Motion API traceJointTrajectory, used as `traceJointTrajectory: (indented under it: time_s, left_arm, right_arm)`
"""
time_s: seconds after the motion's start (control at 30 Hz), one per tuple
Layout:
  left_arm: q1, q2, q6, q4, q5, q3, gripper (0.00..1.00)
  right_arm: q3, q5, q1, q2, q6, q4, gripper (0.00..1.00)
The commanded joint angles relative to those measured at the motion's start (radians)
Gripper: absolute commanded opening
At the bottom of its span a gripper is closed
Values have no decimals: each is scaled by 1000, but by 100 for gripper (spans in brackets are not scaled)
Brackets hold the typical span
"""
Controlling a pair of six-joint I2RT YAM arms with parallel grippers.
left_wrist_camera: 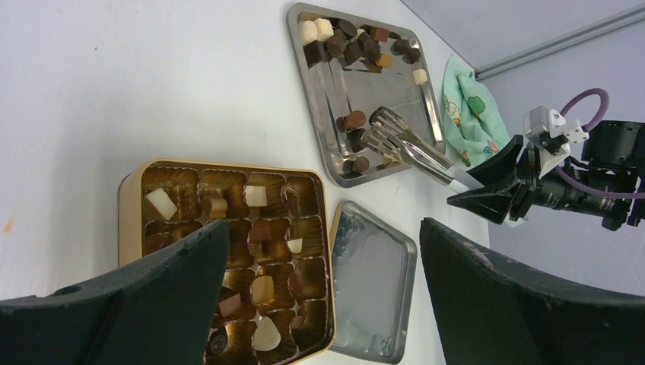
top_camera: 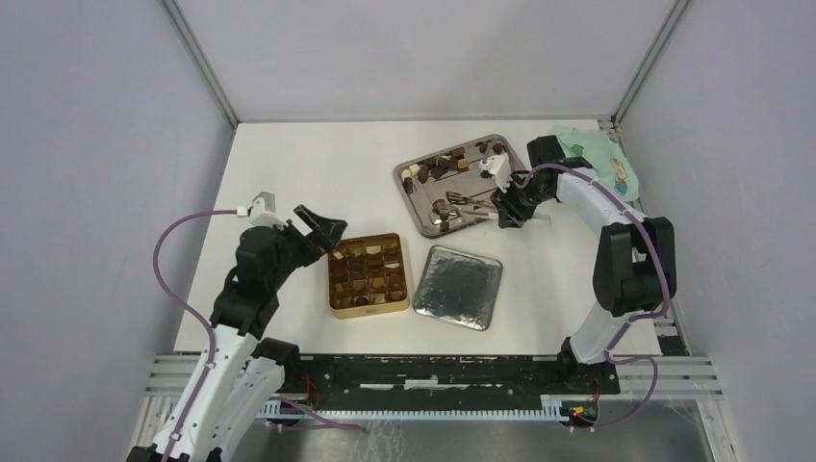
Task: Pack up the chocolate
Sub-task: Pick up the fake chocolate from the plate.
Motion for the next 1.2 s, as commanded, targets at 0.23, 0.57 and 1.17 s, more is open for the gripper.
traceJointTrajectory:
  time_s: [0.23, 0.57, 1.17]
  left_arm:
    - [-3, 0, -42, 50, 21, -4, 98]
    - [-2, -2, -48, 51, 24, -6, 98]
    - [-2, 0, -60, 50, 19, -13, 97]
  right_arm:
    - [-4, -12, 2, -11, -16, -3, 47]
    - [-6, 1, 14, -7, -35, -20, 46]
    - [-10, 79, 37, -7, -39, 2, 32]
